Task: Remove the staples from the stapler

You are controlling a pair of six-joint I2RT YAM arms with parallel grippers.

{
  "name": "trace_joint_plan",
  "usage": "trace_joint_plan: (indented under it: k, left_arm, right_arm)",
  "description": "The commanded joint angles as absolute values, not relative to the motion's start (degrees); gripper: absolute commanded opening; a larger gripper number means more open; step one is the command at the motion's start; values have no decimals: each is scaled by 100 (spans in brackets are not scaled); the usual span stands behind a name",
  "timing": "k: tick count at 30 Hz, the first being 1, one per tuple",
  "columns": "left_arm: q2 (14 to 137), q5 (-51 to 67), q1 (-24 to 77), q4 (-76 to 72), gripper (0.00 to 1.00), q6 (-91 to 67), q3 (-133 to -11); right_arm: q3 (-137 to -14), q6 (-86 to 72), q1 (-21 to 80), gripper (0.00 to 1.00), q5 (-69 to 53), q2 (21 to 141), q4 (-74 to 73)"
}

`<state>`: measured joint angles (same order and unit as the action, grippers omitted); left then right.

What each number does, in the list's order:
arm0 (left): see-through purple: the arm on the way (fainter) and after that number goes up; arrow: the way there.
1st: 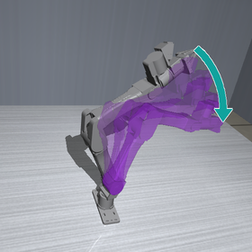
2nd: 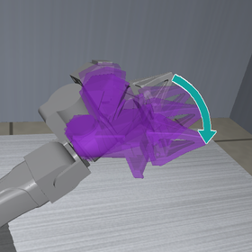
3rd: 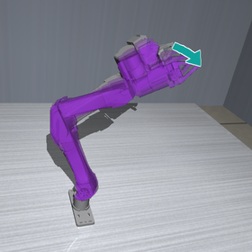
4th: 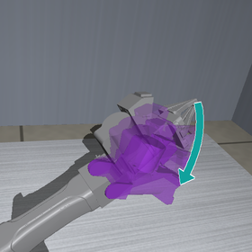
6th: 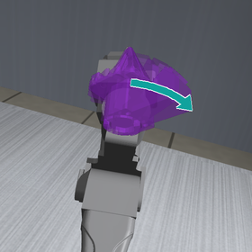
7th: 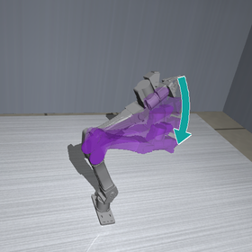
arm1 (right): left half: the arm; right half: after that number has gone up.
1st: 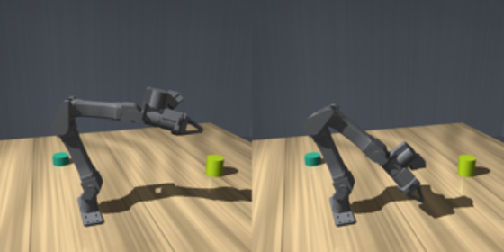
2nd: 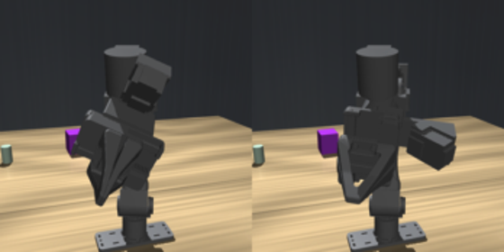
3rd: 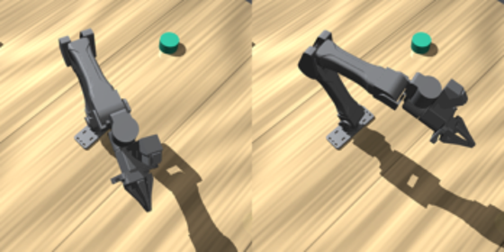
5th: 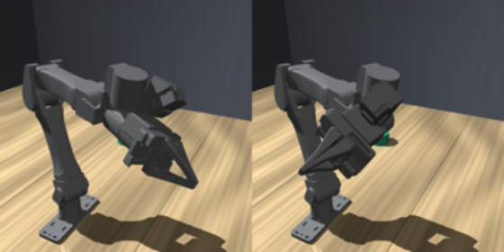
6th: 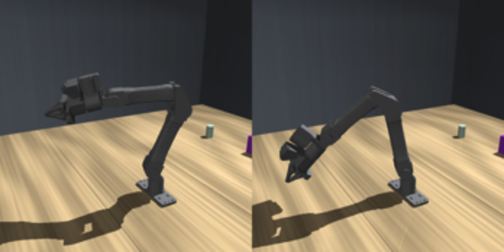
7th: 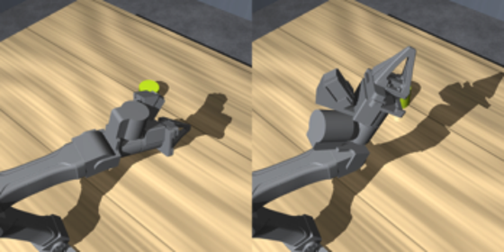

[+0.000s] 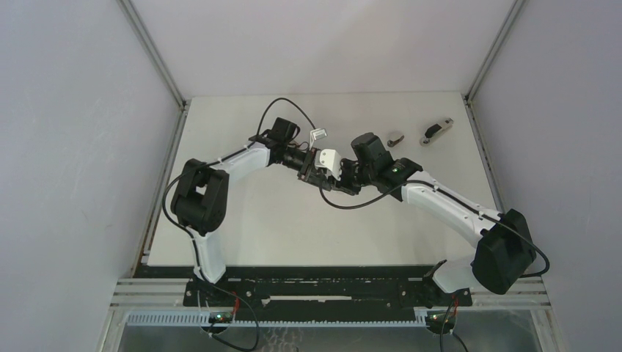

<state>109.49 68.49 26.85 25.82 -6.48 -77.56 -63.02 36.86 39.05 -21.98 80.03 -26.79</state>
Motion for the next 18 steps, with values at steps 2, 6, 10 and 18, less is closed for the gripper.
trace_joint_plan:
  k: [2,6,10,18]
  left_arm:
    - [10837,6450,2694,2538,28,-588,-7853]
    - [10754,6006,2685,2513,25,-626,-7837]
    - [10678,5695,2686,2260,26,-827,-7752]
    - [10435,5272,2686,1987,27,-994,-7556]
  right_arm:
    - [-6319,3661,3861,25,-2052,7813,-2341]
    - [-6329,3289,3741,60,-2136,7762,-2176]
    - [-6496,2659,3724,78,-2159,7906,-2028]
    - [-6759,1147,3617,82,-1546,8460,-1650]
